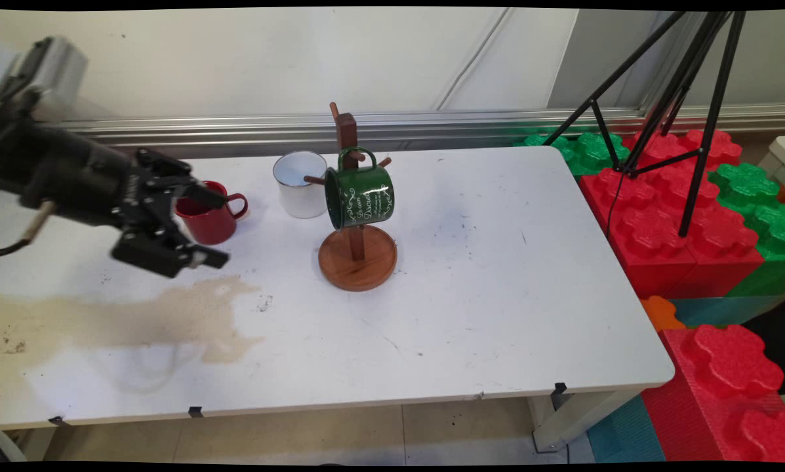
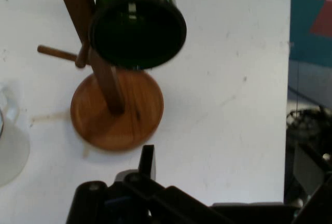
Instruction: Pick up the green mug from the rack
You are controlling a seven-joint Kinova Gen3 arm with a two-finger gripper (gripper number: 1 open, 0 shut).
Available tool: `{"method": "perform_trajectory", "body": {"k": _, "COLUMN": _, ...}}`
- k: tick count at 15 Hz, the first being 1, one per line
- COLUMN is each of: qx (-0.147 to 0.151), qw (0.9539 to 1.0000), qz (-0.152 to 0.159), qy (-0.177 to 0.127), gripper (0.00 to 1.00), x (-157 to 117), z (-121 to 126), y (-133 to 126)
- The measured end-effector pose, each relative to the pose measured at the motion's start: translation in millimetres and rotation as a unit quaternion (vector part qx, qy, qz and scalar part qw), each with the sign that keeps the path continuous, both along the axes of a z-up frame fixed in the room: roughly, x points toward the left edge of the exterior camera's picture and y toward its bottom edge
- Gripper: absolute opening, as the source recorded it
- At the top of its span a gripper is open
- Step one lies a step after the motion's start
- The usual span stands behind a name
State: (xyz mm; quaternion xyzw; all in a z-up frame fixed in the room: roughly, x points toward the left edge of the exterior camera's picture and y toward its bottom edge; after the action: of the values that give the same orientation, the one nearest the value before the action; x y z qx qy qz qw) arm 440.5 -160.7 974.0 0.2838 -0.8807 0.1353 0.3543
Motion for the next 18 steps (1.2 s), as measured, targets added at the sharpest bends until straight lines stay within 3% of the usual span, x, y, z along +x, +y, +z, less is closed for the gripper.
{"method": "perform_trajectory", "body": {"k": 9, "qx": 0.014, "qw": 0.9967, "qz": 0.073, "qy": 0.033, "gripper": 1.00, "x": -47, "z": -20, "y": -18}}
{"method": "perform_trajectory", "body": {"k": 18, "qx": 0.007, "qw": 0.9876, "qz": 0.132, "qy": 0.084, "gripper": 1.00, "x": -86, "z": -44, "y": -29}}
